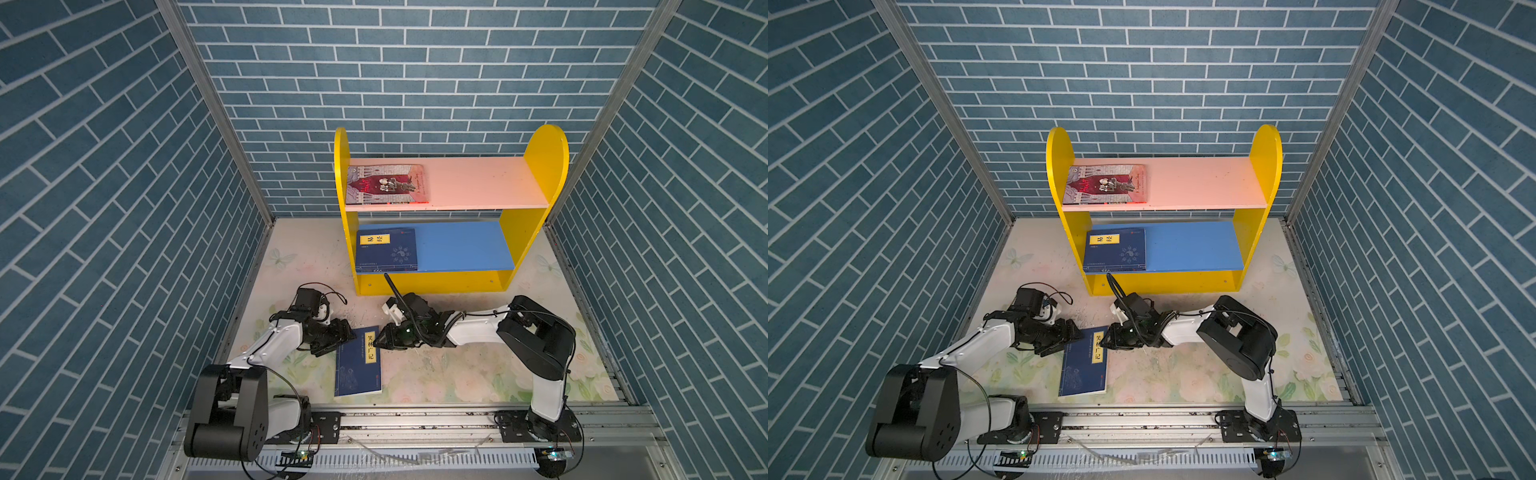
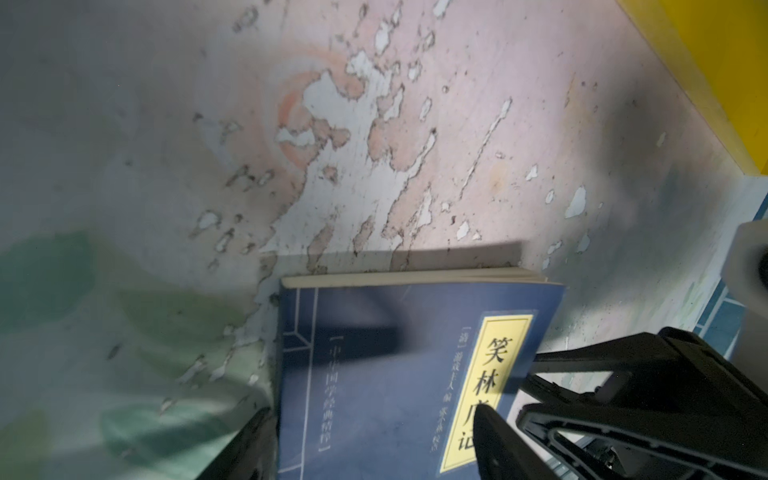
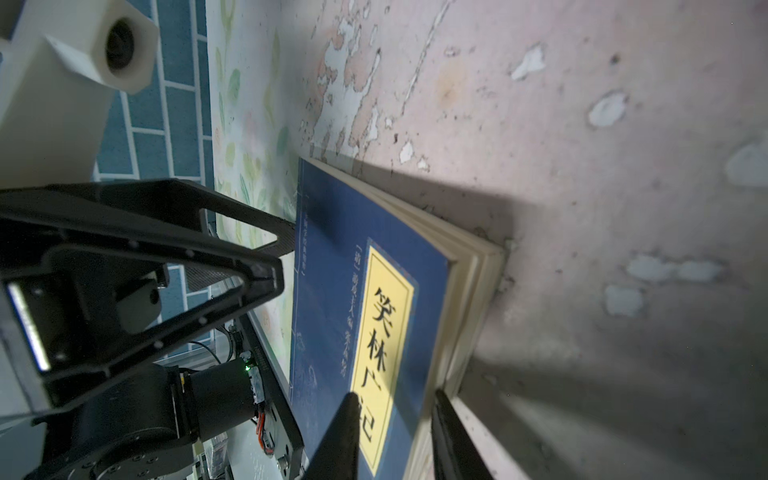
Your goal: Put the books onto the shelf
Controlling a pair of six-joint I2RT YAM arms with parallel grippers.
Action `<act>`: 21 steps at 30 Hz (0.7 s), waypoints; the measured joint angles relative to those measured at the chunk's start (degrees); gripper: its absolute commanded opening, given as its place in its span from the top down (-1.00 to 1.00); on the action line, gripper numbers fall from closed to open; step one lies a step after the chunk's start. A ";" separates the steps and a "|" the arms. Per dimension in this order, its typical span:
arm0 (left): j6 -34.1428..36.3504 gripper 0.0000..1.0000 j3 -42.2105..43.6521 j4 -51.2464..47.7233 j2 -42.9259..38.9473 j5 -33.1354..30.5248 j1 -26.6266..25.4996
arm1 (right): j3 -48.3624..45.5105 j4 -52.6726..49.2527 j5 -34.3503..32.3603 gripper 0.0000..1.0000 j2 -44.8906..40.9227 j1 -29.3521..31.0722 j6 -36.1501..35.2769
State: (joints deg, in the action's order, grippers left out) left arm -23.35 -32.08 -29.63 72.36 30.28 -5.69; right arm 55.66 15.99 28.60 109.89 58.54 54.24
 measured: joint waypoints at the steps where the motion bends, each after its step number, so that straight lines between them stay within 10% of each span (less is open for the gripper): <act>1: 0.00 -0.51 0.26 0.31 0.00 0.11 -0.28 | 0.00 0.33 0.04 0.49 0.17 0.00 0.02; 12: -0.26 -0.51 1.18 2.05 -0.52 2.27 -1.05 | -2.49 3.80 -0.35 1.00 0.17 -0.70 1.09; 21: -0.94 -0.51 1.92 4.28 -4.68 5.40 -1.64 | -8.72 5.05 -0.50 1.00 -4.98 -4.04 0.74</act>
State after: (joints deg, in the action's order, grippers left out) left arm -24.29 -30.15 -25.34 67.68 35.68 -7.33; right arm 46.94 21.04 28.10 104.90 54.50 54.98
